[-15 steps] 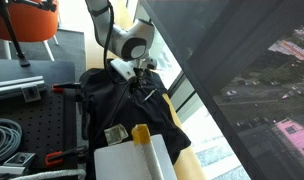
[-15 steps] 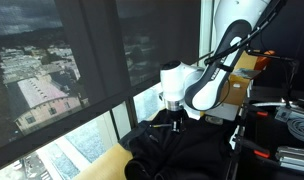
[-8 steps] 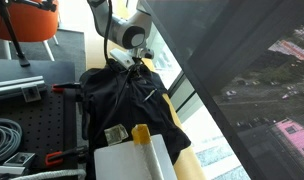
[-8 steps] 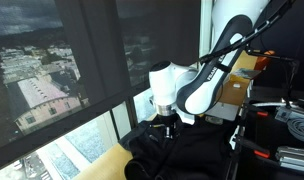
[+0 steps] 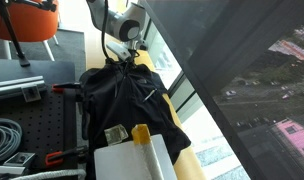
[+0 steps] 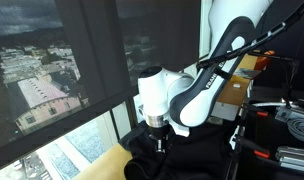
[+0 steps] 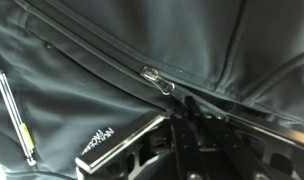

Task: Close the zipper on the black jacket.

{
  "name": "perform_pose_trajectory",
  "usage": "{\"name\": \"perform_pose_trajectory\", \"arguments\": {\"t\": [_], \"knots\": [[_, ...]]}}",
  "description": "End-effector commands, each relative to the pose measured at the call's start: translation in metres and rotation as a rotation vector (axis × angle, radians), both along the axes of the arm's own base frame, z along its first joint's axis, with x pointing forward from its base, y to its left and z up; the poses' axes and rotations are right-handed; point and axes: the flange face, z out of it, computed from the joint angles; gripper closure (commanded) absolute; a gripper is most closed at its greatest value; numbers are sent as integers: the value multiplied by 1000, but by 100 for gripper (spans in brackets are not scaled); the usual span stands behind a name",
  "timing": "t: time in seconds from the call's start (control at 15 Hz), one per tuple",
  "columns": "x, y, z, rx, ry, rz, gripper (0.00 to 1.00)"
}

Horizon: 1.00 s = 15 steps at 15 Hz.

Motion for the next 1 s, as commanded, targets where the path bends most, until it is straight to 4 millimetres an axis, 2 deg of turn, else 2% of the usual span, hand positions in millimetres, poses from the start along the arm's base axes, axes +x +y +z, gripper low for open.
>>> {"name": "perform_pose_trajectory", "arguments": {"t": [0.0, 0.47, 0.93], "knots": [[2, 39, 0, 37, 24, 26, 98], [-5, 102, 1, 75, 52, 86, 98], [-10, 138, -8, 82, 68, 137, 98]]}}
